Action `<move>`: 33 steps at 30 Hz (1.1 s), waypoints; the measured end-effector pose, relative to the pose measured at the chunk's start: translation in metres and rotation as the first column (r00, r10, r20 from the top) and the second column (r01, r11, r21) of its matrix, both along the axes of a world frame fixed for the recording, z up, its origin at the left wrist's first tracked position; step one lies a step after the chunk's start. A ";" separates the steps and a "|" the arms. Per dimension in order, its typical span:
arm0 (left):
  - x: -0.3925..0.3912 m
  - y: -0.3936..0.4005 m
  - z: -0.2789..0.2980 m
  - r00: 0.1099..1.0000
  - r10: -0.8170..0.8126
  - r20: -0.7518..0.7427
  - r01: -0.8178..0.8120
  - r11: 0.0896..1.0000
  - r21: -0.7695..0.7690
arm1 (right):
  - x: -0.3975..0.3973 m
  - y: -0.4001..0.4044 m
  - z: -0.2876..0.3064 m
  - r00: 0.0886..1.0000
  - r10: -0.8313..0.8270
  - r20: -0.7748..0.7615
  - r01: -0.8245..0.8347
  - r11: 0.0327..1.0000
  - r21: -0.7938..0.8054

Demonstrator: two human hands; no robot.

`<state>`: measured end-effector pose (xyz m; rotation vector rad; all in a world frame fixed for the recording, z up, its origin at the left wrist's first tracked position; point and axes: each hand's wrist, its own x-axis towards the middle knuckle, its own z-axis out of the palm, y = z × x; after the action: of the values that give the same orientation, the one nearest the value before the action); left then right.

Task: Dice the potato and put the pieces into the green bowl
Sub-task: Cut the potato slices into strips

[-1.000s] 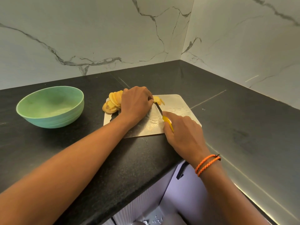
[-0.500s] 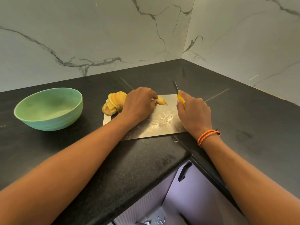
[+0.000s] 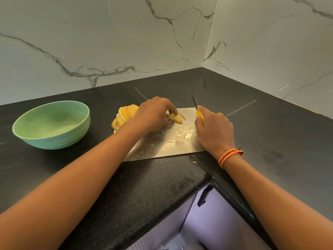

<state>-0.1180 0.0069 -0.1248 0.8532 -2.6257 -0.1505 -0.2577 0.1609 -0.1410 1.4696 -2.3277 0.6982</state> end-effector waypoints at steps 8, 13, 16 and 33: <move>-0.020 0.006 0.005 0.999 -0.009 0.043 0.012 0.998 -0.065 | 0.000 -0.001 -0.001 1.000 0.008 0.015 -0.008 1.000 -0.001; -0.021 0.004 0.004 0.994 -0.068 0.082 0.070 0.997 -0.026 | -0.002 -0.001 0.001 0.999 -0.002 0.044 0.002 1.000 -0.005; -0.017 0.009 -0.001 1.000 -0.012 0.029 0.014 0.998 -0.057 | -0.002 -0.003 -0.001 0.999 0.012 0.045 -0.011 1.000 -0.004; 0.014 -0.008 0.015 0.993 0.075 0.087 -0.086 0.988 0.131 | 0.020 0.018 0.004 0.998 0.010 0.059 -0.017 0.991 0.134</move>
<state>-0.1044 -0.0008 -0.1095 1.0296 -2.6764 -0.2792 -0.2376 0.1786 -0.1370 1.5425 -2.4540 0.6049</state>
